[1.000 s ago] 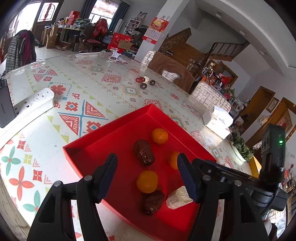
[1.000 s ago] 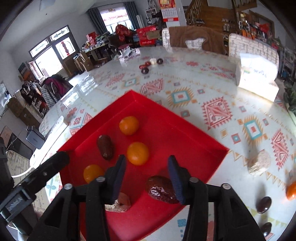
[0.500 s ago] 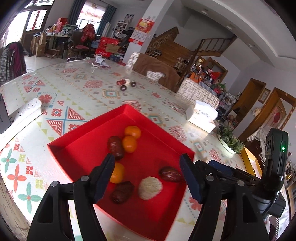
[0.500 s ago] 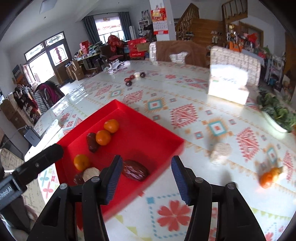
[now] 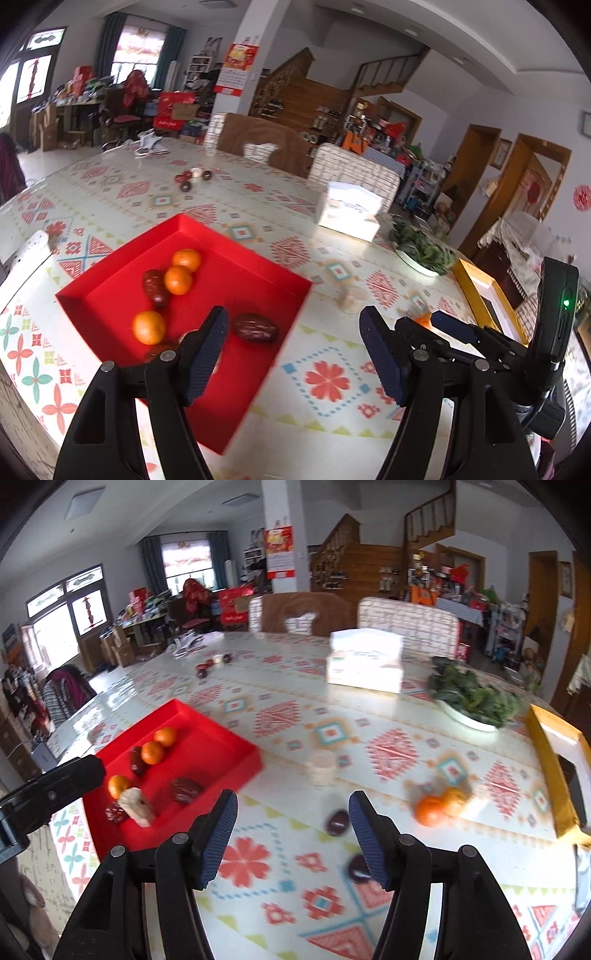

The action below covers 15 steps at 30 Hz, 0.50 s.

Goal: Organize fruits
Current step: 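Move both grippers back over the remaining fruits on the table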

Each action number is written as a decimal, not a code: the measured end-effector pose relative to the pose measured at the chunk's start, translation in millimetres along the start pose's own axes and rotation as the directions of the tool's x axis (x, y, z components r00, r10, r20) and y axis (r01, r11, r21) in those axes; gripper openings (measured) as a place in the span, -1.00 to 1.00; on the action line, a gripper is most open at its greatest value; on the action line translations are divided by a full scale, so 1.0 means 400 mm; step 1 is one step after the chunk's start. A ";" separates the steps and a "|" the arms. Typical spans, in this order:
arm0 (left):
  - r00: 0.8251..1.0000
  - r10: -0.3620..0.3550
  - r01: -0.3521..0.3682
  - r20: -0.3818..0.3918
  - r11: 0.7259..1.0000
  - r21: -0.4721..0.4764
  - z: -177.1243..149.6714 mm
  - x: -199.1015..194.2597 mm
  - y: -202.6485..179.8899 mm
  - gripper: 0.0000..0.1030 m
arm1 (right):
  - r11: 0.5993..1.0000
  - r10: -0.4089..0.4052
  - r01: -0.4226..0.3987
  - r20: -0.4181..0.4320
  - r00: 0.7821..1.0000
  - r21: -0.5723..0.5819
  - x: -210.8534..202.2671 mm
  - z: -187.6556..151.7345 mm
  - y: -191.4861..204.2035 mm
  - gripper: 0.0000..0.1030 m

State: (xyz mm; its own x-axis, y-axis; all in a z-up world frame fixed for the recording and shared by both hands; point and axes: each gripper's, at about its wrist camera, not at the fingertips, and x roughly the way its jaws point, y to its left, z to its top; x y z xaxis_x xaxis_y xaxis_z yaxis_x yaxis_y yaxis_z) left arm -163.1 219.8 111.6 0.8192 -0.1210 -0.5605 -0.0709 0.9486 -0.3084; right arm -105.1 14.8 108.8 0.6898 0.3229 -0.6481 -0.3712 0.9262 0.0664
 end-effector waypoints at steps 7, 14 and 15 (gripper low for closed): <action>0.999 -0.026 0.027 -0.022 0.997 0.065 -0.017 0.009 -0.103 0.45 | 0.998 -0.045 0.044 0.020 0.999 0.049 -0.047 -0.027 -0.102 0.32; 0.998 -0.038 0.043 -0.051 0.993 0.114 -0.037 0.026 -0.179 0.46 | 0.993 -0.072 0.070 0.024 0.997 0.095 -0.066 -0.055 -0.184 0.34; 0.998 -0.040 0.046 -0.056 0.992 0.119 -0.040 0.031 -0.187 0.46 | 0.992 -0.075 0.072 0.022 0.997 0.099 -0.066 -0.059 -0.190 0.34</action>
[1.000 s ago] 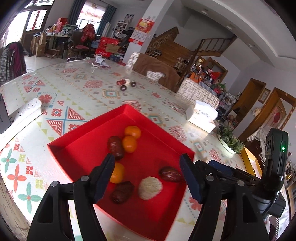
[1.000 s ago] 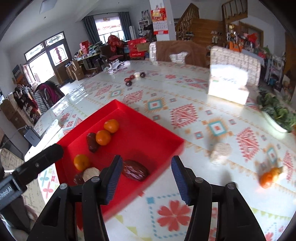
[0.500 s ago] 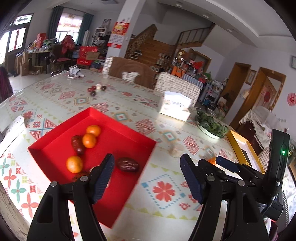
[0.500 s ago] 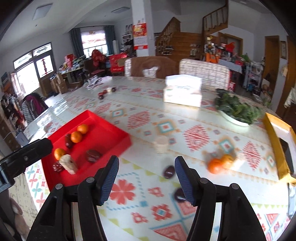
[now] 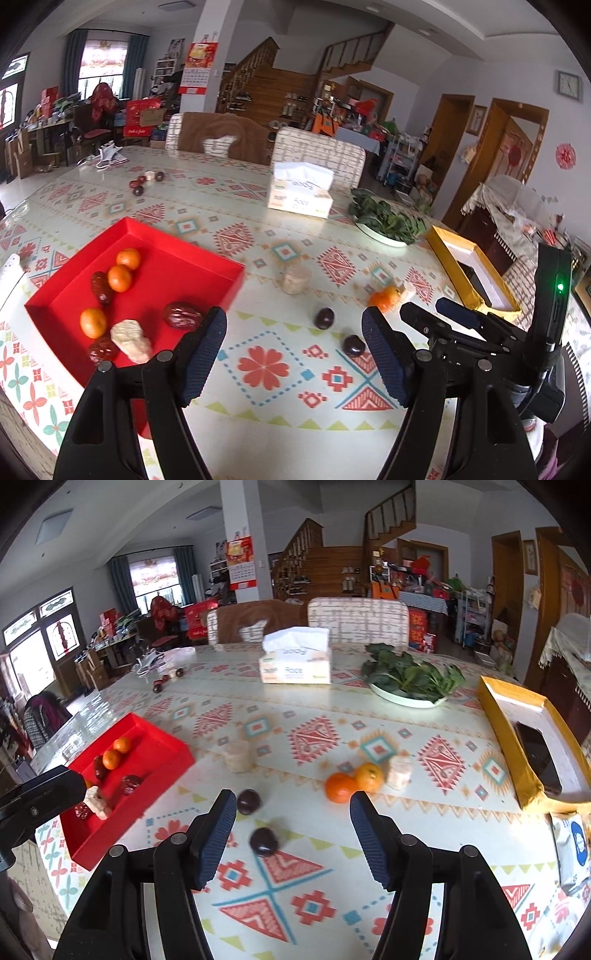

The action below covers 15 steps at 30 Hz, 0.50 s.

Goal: Organize fruits
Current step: 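Move both grippers back over the remaining fruits on the table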

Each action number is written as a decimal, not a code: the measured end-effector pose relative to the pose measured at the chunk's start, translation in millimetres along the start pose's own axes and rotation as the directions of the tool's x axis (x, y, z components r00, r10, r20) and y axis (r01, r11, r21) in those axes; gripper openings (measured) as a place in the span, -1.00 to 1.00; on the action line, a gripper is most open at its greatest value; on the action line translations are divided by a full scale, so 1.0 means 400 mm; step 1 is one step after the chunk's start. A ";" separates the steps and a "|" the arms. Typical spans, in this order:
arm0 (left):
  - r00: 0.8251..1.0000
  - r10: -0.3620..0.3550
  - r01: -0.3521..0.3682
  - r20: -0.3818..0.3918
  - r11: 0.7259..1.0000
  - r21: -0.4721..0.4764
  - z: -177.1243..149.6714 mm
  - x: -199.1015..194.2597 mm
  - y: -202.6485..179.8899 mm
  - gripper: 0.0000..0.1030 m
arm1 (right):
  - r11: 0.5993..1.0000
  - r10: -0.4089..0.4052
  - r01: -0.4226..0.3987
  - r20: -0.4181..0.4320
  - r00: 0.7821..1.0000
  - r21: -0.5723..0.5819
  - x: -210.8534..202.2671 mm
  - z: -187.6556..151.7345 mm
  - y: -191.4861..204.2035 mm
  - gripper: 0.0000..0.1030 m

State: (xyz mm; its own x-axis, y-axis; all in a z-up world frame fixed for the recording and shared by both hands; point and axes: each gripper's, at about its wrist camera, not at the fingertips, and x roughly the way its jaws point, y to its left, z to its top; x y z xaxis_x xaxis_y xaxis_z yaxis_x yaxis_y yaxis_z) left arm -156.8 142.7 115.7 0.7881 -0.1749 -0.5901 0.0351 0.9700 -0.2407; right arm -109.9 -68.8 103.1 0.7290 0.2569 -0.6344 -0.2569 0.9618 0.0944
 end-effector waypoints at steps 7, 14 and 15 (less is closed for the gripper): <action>0.999 -0.007 0.008 -0.038 1.000 0.015 -0.005 0.040 -0.027 0.46 | 0.995 -0.019 0.021 -0.024 1.000 0.096 0.014 -0.010 -0.123 0.34; 0.997 0.001 -0.002 -0.077 1.000 -0.015 -0.006 0.105 -0.003 0.46 | 0.964 -0.004 0.025 -0.080 0.997 0.265 0.058 -0.007 -0.288 0.34; 0.996 -0.001 -0.001 -0.088 1.000 -0.022 -0.007 0.118 0.003 0.46 | 0.960 0.007 0.018 -0.088 0.996 0.279 0.068 -0.007 -0.300 0.34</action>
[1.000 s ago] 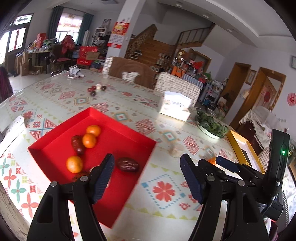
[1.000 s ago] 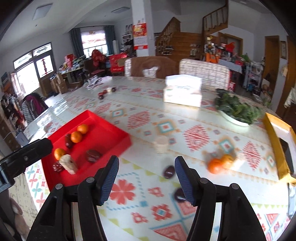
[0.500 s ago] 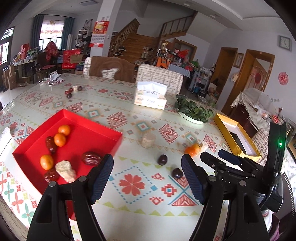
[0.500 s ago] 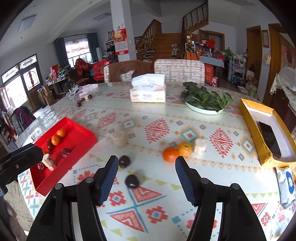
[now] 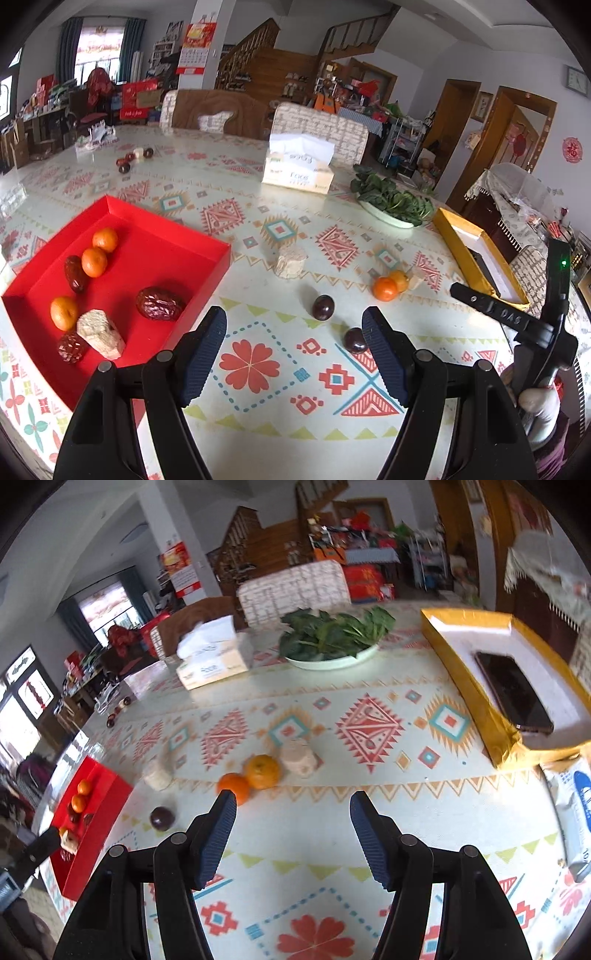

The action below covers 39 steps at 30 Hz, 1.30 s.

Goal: Organize fruits
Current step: 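Move both grippers back over the remaining fruits on the table, then grasp a rice cake with the left gripper while the right gripper grasps a tangerine, then drop the rice cake and tangerine into the red tray with both grippers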

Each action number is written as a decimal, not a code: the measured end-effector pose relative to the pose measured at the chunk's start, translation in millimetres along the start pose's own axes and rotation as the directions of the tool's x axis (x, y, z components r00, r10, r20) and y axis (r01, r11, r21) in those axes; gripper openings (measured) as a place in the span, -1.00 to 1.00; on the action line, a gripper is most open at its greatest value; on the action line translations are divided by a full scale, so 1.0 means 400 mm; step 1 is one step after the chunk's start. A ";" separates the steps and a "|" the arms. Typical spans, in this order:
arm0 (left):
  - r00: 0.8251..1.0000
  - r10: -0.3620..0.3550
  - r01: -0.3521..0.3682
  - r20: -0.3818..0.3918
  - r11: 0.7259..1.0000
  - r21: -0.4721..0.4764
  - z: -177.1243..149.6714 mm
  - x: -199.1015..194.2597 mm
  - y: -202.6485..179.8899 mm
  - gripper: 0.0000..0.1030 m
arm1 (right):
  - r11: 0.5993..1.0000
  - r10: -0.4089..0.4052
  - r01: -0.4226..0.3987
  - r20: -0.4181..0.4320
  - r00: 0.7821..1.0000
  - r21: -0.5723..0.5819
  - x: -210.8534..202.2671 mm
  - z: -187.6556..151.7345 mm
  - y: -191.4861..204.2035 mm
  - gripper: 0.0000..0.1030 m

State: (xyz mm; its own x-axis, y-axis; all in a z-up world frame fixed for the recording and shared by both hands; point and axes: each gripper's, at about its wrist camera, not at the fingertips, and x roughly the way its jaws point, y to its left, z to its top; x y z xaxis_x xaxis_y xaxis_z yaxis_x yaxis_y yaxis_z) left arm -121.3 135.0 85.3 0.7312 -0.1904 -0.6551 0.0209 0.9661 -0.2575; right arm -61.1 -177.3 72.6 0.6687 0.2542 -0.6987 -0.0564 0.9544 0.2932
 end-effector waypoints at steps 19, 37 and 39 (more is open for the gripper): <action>0.989 0.007 0.006 -0.145 0.996 0.088 0.133 0.289 -0.002 0.46 | 0.995 0.028 -0.044 -0.175 0.984 -0.089 0.222 0.012 0.145 0.02; 0.973 0.088 -0.044 -0.215 0.978 0.202 0.130 0.417 -0.022 -0.33 | 0.998 0.036 -0.044 -0.142 0.989 -0.055 0.221 0.014 0.141 -0.31; 0.979 0.068 -0.032 -0.194 0.983 0.180 0.135 0.382 -0.017 -0.33 | 0.997 0.061 -0.067 -0.133 0.989 -0.040 0.199 0.013 0.141 -0.31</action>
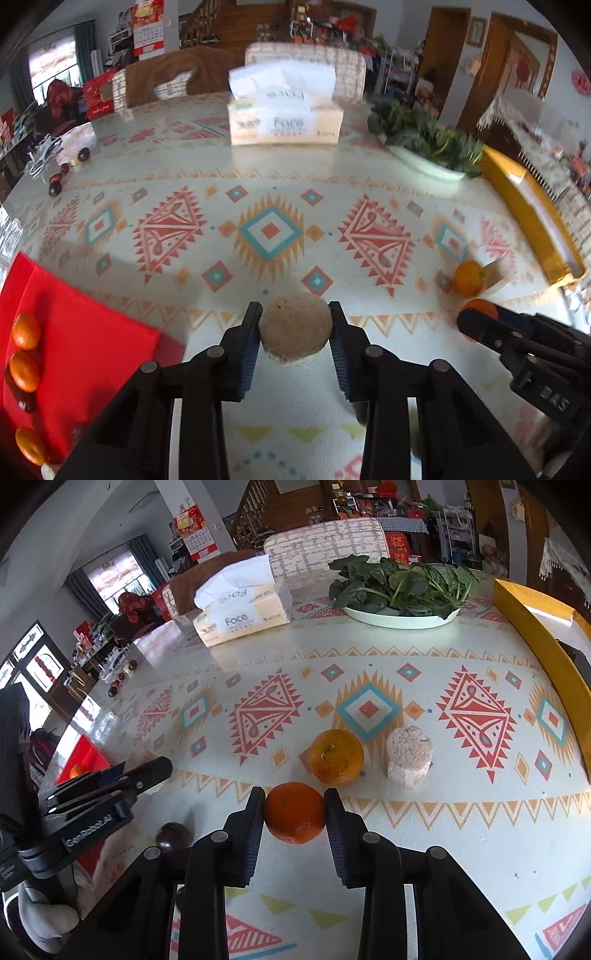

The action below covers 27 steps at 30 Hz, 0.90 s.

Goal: Organize fruits
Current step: 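Drop the rice cake and tangerine into the red tray with both grippers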

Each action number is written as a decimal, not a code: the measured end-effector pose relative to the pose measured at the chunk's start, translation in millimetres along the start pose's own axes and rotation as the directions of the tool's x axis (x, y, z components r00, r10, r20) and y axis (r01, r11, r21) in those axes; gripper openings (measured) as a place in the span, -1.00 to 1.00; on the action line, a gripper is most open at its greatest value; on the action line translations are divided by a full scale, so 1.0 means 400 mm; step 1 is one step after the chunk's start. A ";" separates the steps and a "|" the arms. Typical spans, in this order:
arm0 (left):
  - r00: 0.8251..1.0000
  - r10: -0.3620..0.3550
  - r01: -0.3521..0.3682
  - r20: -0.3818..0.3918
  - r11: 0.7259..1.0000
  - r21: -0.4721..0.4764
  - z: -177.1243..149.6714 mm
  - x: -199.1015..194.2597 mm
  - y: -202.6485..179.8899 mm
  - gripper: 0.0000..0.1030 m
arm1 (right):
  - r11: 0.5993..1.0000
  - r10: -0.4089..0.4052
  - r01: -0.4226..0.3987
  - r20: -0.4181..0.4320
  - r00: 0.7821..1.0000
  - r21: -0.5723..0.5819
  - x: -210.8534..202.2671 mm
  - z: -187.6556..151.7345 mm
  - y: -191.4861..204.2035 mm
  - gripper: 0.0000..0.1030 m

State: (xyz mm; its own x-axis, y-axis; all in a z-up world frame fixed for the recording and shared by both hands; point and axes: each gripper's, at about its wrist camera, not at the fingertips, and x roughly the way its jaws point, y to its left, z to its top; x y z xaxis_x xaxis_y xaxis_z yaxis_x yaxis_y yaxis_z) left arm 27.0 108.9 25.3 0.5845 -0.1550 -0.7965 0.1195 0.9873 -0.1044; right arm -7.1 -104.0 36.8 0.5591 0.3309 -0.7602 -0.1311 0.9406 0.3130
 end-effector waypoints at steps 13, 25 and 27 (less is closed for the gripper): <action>0.975 -0.057 0.098 0.216 0.978 -0.185 -0.085 -0.320 0.175 -0.33 | 0.980 0.198 -0.197 0.042 0.979 -0.021 -0.149 -0.015 0.112 -0.31; 0.976 0.127 -0.059 0.179 0.937 -0.345 -0.194 -0.366 0.453 -0.33 | 0.945 0.283 -0.293 -0.081 0.956 -0.148 -0.047 -0.021 0.399 -0.31; 0.978 0.138 -0.075 0.153 0.929 -0.362 -0.208 -0.347 0.488 -0.33 | 0.940 0.287 -0.302 -0.110 0.951 -0.160 -0.008 -0.022 0.441 -0.31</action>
State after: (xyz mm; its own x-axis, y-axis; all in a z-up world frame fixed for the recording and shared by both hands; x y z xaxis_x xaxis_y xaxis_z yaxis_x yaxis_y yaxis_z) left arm -97.7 326.0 65.9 0.7116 -0.0203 -0.7023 -0.2233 0.9412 -0.2535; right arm -39.4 61.6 89.6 0.4041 0.5935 -0.6960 -0.4230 0.7959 0.4331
